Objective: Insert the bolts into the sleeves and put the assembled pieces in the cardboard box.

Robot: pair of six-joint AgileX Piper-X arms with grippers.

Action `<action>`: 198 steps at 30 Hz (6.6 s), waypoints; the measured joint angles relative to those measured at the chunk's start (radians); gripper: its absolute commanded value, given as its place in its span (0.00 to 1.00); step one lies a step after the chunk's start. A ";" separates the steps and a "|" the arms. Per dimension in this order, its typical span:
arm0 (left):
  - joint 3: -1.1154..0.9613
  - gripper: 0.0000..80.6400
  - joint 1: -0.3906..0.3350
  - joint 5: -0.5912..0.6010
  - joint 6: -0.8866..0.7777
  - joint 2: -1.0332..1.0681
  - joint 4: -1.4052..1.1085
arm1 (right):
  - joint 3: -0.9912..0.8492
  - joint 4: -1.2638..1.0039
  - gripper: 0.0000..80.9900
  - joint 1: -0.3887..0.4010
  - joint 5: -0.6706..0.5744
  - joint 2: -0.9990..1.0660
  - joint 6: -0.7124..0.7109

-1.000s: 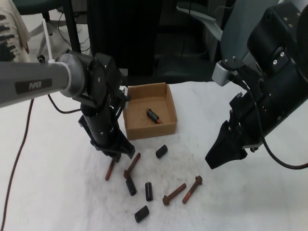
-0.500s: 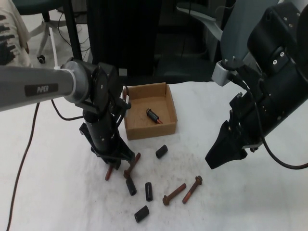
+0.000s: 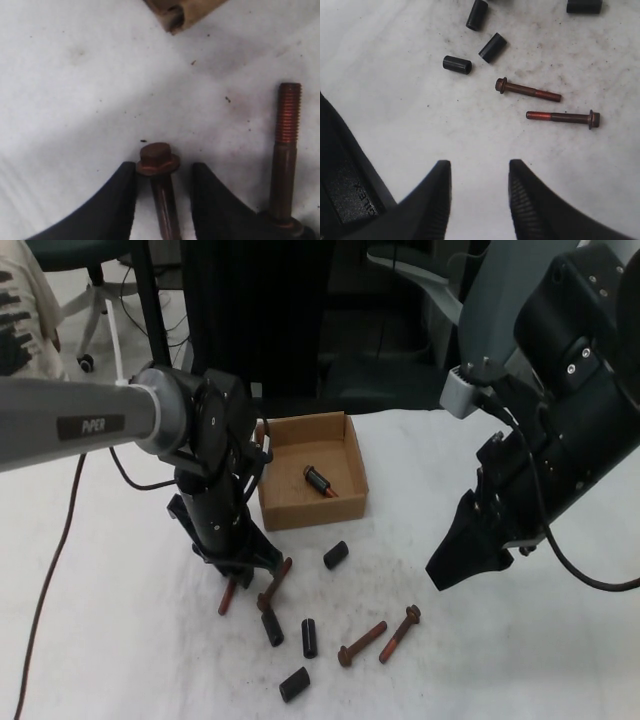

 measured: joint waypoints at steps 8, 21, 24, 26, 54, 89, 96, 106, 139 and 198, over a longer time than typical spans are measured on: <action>0.000 0.00 0.000 0.011 0.024 0.000 0.001 | 0.000 -0.006 0.30 0.000 0.000 0.000 0.000; -0.005 0.00 0.000 0.023 0.047 -0.019 0.006 | 0.000 -0.021 0.25 0.000 0.000 0.000 0.000; -0.006 0.00 0.003 0.073 0.048 -0.064 0.004 | 0.000 -0.030 0.25 0.000 0.000 0.000 0.000; -0.006 0.00 0.006 0.110 0.041 -0.086 0.004 | 0.000 -0.033 0.25 0.000 0.000 0.000 0.000; -0.006 0.00 0.142 0.469 -0.138 -0.599 -0.011 | -0.014 -0.244 0.42 0.070 0.073 0.293 -0.058; 0.107 0.00 0.144 0.476 -0.124 -0.613 -0.028 | -0.288 -0.093 0.34 0.230 0.290 0.394 0.050; 0.107 0.00 0.144 0.477 -0.124 -0.635 -0.039 | -0.288 -0.082 0.38 0.228 0.406 0.411 -0.157; 0.107 0.00 0.147 0.477 -0.065 -0.689 0.011 | -0.289 -0.246 0.41 0.215 0.419 0.411 -0.473; 0.107 0.00 0.147 0.478 -0.053 -0.704 0.019 | -0.289 -0.202 0.40 0.216 0.499 0.553 -0.380; 0.160 0.00 0.147 0.478 -0.027 -0.704 -0.013 | -0.415 -0.150 0.45 0.288 0.125 0.573 0.359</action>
